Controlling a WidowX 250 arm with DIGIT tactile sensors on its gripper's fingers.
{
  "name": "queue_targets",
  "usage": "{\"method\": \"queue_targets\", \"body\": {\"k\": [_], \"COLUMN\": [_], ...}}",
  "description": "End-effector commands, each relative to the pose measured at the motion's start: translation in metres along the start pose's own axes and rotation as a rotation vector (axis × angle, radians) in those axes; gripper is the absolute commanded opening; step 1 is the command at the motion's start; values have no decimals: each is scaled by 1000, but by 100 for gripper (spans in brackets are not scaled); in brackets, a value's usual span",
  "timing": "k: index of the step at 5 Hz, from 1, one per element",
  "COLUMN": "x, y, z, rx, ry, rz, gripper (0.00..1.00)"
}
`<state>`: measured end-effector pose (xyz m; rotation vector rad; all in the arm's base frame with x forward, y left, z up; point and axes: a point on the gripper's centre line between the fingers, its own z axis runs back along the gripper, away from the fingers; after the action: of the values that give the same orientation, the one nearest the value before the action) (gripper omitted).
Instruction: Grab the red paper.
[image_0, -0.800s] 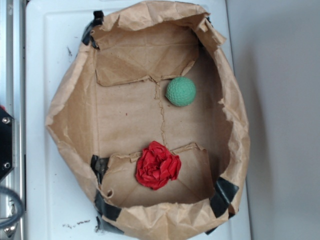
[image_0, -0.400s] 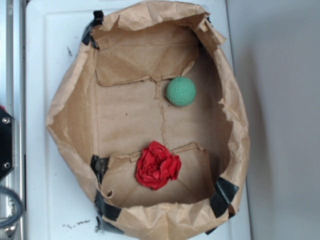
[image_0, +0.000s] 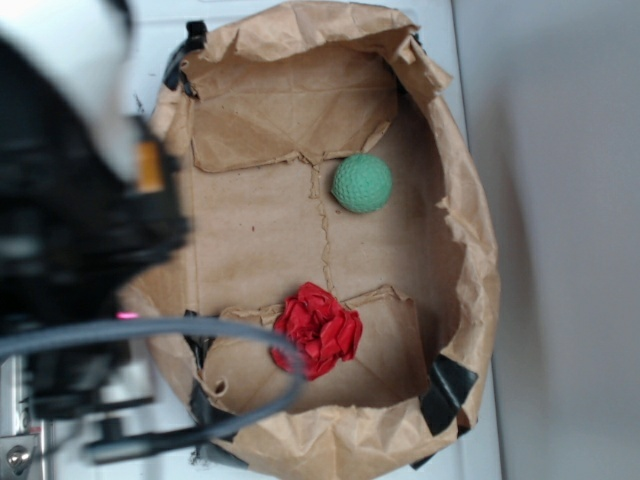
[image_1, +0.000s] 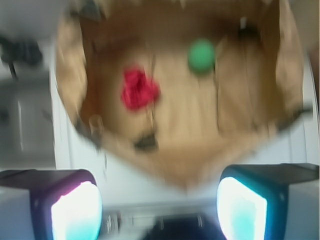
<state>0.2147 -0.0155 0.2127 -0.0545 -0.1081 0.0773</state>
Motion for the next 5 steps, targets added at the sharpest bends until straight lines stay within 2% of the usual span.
{"method": "queue_targets", "body": {"k": [1, 2, 3, 4, 5], "x": [50, 50, 57, 50, 41], "y": [-7, -7, 4, 5, -6], "z": [-16, -16, -67, -116, -145], "rx": [-14, -14, 25, 100, 97], "ry": [-73, -73, -38, -16, 28], "rz": [-45, -45, -67, -91, -159], "gripper": [100, 100, 100, 100, 100]}}
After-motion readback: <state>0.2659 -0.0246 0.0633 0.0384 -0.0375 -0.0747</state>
